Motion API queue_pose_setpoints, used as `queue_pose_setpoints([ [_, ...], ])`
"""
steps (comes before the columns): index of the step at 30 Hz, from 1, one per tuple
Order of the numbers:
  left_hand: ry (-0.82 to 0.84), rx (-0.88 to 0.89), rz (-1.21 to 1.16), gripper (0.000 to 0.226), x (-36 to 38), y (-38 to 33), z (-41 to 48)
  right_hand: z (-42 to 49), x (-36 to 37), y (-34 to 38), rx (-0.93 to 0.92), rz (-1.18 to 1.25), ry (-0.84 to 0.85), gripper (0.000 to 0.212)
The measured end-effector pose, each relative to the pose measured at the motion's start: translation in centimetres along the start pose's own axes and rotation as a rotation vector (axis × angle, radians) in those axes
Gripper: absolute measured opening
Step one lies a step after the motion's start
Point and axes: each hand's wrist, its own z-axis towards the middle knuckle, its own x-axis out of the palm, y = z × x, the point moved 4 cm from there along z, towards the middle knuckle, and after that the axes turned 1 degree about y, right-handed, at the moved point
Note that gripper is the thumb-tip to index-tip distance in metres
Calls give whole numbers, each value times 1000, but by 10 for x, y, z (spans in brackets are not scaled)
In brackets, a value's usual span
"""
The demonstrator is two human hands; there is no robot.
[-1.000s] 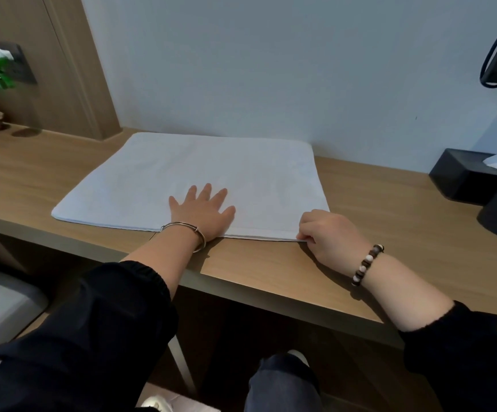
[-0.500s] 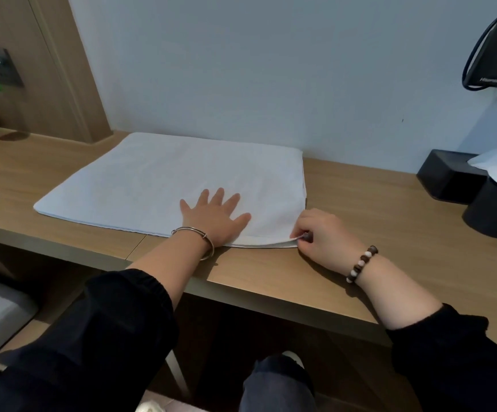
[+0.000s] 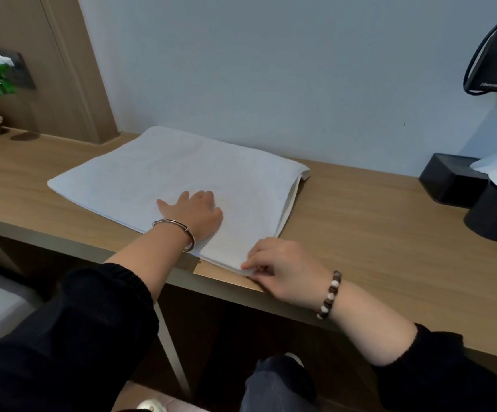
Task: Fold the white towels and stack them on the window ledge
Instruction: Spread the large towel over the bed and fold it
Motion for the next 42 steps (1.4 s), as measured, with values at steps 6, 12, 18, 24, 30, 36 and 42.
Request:
queue_pose_setpoints([
  [6, 48, -178, -18, 71, 11, 6, -12, 27, 4, 27, 182, 428, 167, 13],
  [12, -37, -35, 7, 62, 16, 4, -19, 37, -38, -93, 704, 368, -558, 16],
  [18, -47, 22, 31, 60, 17, 1, -19, 59, -40, -196, 1006, 19, -257, 42],
  [24, -26, 29, 38, 60, 17, 1, -18, 87, -44, -221, 930, -199, -219, 23],
  [30, -17, 46, 47, 60, 18, 1, -18, 37, -84, -252, 1036, -302, -378, 27],
  [36, -3, 51, 65, 60, 18, 0, -17, 70, -69, -225, 932, 149, -233, 35],
  [42, 23, 86, 84, 57, 18, 2, -19, 94, -54, -212, 976, -5, 46, 38],
])
